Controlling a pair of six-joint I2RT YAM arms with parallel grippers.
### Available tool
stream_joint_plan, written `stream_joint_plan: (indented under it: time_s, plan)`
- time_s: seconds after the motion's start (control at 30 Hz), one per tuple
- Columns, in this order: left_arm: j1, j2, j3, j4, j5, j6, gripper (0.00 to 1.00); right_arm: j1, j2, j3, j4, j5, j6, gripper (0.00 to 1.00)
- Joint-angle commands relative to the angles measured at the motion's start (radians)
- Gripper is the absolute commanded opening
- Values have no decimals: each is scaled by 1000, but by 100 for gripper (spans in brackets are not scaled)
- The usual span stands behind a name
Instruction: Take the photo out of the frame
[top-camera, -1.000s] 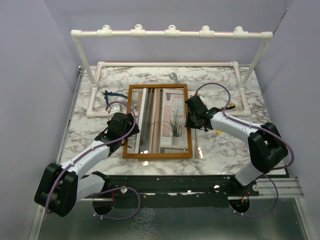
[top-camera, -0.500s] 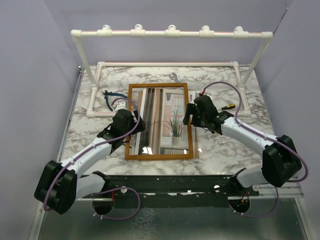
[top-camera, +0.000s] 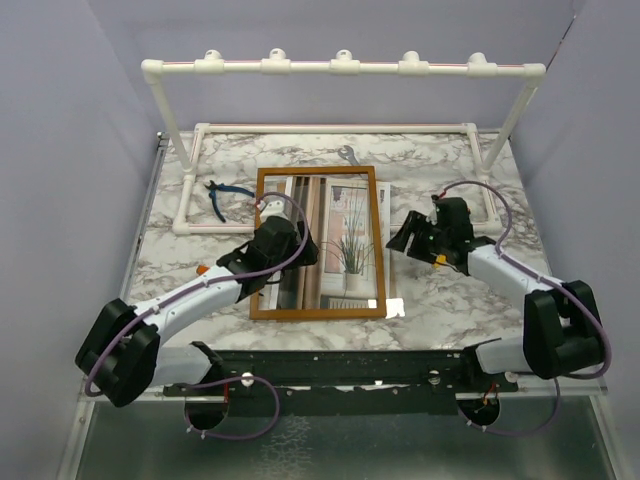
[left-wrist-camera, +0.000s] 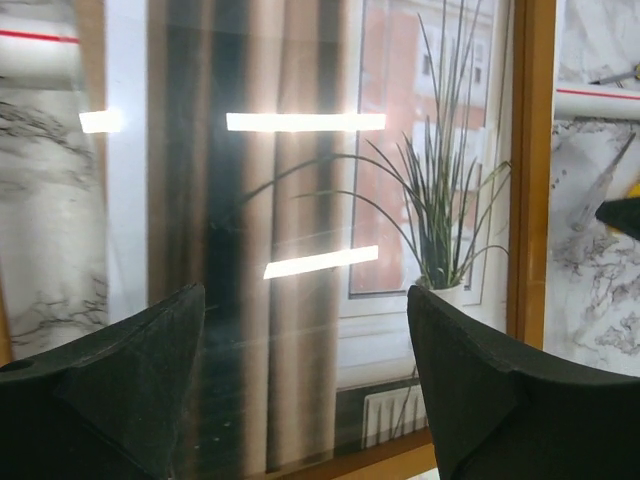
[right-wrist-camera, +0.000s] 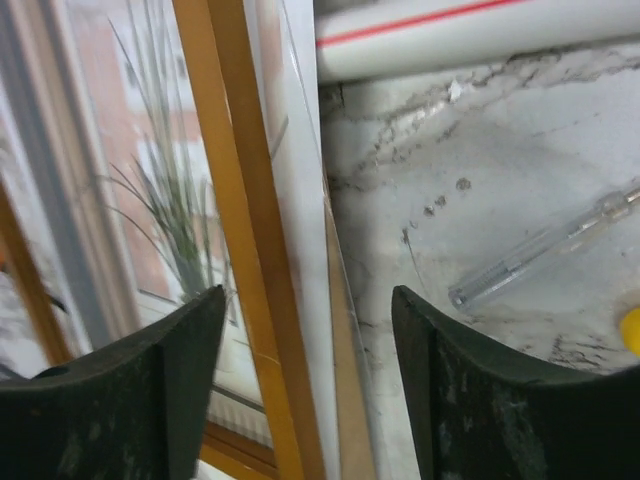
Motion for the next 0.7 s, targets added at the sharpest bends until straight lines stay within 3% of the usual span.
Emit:
stream_joint_plan:
  time_s: [0.0,0.2,0.33,0.53,0.67]
  plan:
    - [-94,65,36,45,-74,-67,81,-98,36,16,202,-187,26,60]
    - [-104,89,55,45,-134,-81,82,-136,192,162,296,-201,8,52]
    - [-6,37,11,72,-74,-123,82,-145,310,261,352,-250,12,50]
    - [168,-46,-6,16,-21,-68,79,-171,448,394,273,-212,9,50]
    - [257,-55,-20,13,23,-52,78,-189,514,424,312,-270,16,50]
